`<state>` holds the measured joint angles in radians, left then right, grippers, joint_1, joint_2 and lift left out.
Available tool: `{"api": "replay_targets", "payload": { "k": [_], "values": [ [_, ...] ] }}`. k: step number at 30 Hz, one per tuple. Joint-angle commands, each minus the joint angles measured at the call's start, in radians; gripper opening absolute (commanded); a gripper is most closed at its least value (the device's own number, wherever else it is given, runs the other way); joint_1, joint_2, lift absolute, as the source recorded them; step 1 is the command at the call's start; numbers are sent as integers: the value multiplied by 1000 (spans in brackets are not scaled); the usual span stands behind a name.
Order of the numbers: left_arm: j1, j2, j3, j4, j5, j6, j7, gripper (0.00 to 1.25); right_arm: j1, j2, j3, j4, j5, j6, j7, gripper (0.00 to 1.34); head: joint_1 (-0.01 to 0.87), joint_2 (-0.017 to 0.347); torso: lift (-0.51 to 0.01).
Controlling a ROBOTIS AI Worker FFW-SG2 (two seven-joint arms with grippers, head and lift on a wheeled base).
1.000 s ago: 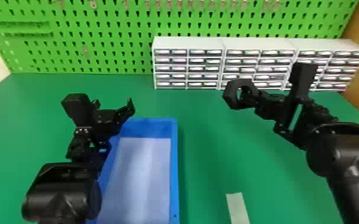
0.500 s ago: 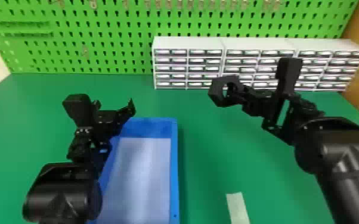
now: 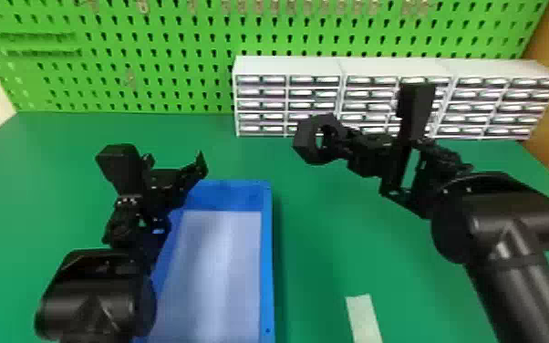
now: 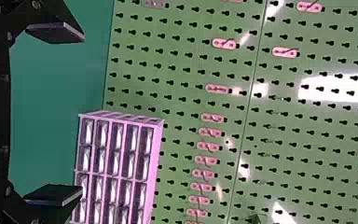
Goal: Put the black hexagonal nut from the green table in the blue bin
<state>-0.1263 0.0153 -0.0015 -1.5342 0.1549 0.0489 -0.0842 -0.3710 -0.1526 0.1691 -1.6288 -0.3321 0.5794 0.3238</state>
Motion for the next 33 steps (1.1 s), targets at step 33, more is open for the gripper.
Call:
{"api": "replay_targets", "payload": {
  "k": [33],
  "values": [
    [-3, 0, -2, 3, 0, -1, 3, 1109, -52, -18, 260, 96, -142, -7, 15, 250, 686, 51, -97]
  ]
}}
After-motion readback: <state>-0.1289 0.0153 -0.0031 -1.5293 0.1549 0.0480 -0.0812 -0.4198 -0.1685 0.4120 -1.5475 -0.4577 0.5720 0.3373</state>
